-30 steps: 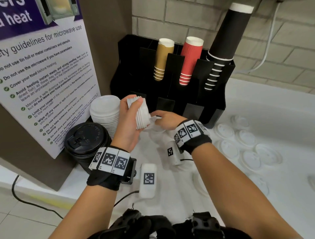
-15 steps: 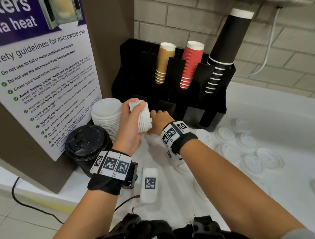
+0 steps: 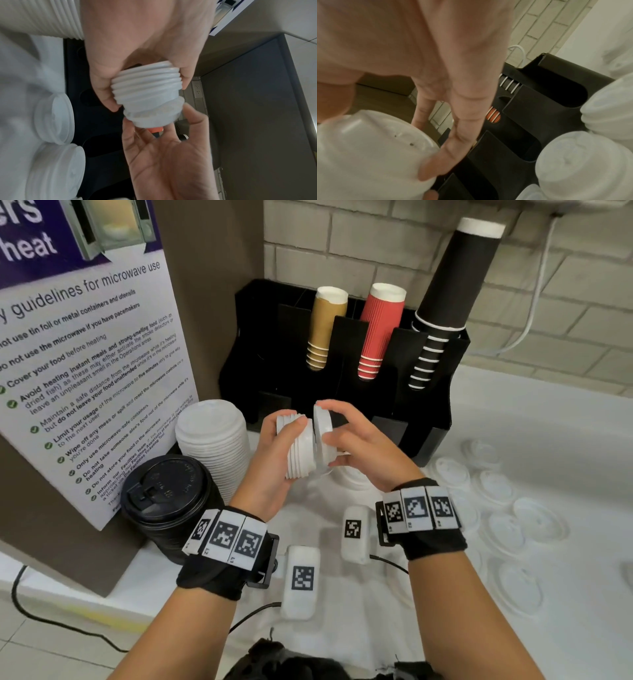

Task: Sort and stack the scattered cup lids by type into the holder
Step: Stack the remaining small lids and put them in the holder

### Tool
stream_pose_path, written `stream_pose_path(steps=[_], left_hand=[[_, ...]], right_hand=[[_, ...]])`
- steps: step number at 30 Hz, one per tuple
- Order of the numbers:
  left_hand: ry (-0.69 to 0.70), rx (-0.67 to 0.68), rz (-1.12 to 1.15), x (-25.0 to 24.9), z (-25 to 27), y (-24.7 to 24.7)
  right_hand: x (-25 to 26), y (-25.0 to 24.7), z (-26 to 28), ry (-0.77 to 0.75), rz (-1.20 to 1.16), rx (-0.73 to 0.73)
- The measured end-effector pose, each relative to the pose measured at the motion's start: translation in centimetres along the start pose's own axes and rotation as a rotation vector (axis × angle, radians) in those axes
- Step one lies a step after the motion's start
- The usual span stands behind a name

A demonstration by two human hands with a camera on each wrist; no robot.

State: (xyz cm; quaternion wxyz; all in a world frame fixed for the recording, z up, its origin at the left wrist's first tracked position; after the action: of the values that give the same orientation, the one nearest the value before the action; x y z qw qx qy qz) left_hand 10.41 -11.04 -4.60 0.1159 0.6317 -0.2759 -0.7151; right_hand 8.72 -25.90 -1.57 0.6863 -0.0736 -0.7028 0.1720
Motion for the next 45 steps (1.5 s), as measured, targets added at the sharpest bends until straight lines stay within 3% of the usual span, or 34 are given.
stream_pose_path(steps=[13,16,18,22,28,31,36,39,45], left_hand=[[-0.060,0.014,0.037,0.5,0.1,0.5],[-0.004,-0.050,0.013,0.1,0.1,0.3],[0.053,-0.126,0.008,-0.3,-0.2,-0.1],[0.085,-0.192,0.014,-0.7,-0.3,-0.4],[0.077,-0.159,0.004,-0.8,0.1,-0.4],[0.086,-0.149,-0.031,-0.9,0.2,-0.6],[0.117,-0.141,-0.127,-0.7,0.1,-0.8],[0.108,-0.123,-0.188,-0.5,0.2,-0.8],[-0.139,-0.008,-0.103,-0.2,0.8,0.2]], right_hand=[[-0.5,0.5,0.6,-0.085,0.065,0.008],[-0.8,0.5,-0.1,-0.001,0.049,-0.123],[-1.4,0.6,-0.8,0.085,0.289,-0.173],[-2.5,2.6,-1.4,0.236,0.950,0.222],[-3.2,4.4,-1.3,0.432,1.063,0.329],[-2.7,3.8,-0.5,0.392,0.961,0.307],[-1.2,1.6,0.2,0.130,0.790,0.180],[0.1,-0.2,1.0,0.041,0.662,0.195],[1.2,-1.5,2.2,-0.100,0.016,0.148]])
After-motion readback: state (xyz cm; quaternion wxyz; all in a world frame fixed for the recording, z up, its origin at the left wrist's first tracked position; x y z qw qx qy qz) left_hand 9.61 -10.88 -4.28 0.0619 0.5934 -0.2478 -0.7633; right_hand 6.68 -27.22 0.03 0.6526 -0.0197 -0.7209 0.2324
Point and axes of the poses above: each hand's wrist, its own z-axis away from the middle knuckle, its own y-axis out of the palm, x = y × z, the point moved 1 cm from there along -z, towards the middle knuckle, and after that the axes turned 7 degrees about z, right-handed, at the moved point
